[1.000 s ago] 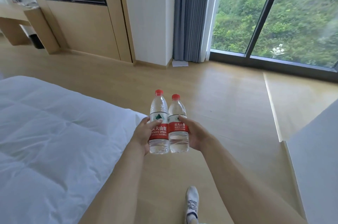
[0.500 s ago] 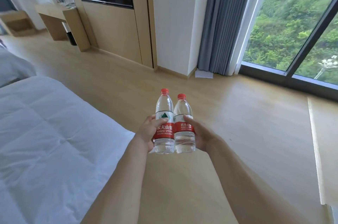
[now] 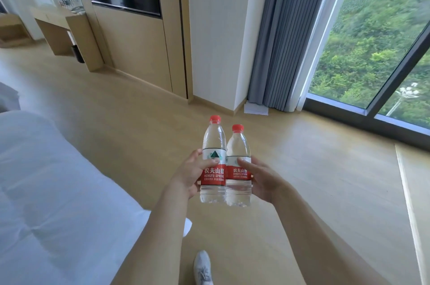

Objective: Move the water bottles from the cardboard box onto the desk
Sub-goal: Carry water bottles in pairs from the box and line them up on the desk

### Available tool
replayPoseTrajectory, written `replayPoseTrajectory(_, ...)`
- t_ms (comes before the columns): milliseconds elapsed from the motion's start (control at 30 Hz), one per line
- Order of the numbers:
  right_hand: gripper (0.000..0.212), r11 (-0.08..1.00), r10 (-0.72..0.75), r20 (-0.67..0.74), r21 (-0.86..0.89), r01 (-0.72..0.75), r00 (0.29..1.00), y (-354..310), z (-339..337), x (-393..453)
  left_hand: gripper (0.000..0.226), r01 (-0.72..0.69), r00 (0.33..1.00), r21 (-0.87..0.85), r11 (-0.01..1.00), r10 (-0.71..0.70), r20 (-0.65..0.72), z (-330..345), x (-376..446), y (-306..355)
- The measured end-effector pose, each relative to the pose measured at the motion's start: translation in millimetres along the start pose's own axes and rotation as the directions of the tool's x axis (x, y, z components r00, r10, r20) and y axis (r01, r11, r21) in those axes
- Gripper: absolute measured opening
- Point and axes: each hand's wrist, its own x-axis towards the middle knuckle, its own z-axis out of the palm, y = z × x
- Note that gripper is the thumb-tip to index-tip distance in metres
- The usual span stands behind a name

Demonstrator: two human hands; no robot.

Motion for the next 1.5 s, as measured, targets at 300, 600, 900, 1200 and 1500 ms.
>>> replayPoseTrajectory(300, 0.047, 0.991, -0.012, -0.053, -0.137, 0.004, 0.999, -94.4, -4.5, 172.7, 0.069, 0.006, 1.000, -0.016, 1.000, -0.006, -0.001, -25.0, 173.8, 93.0)
replayPoseTrajectory(600, 0.054, 0.976, 0.000, 0.014, -0.219, 0.003, 1.000, -157.2, 17.2, 322.5, 0.068, -0.047, 0.998, -0.041, 0.998, 0.045, -0.049, -66.7, 271.1, 178.4)
replayPoseTrajectory(900, 0.042, 0.948, 0.101, 0.284, -0.317, -0.006, 0.953, -201.7, 72.4, 515.7, 0.052, -0.125, 0.952, -0.074, 0.989, 0.098, -0.288, -146.9, 367.4, 249.2)
replayPoseTrajectory(1200, 0.036, 0.903, 0.287, 0.449, -0.423, -0.082, 0.846, -262.9, 148.0, 674.9, 0.056, -0.191, 0.820, -0.140, 0.971, 0.080, -0.566, -197.5, 444.3, 333.9)
replayPoseTrajectory(1500, 0.032, 0.851, 0.365, 0.536, -0.523, -0.040, 0.761, -272.1, 230.7, 780.9, 0.055, -0.313, 0.719, -0.261, 0.913, 0.048, -0.694, -266.5, 490.1, 373.6)
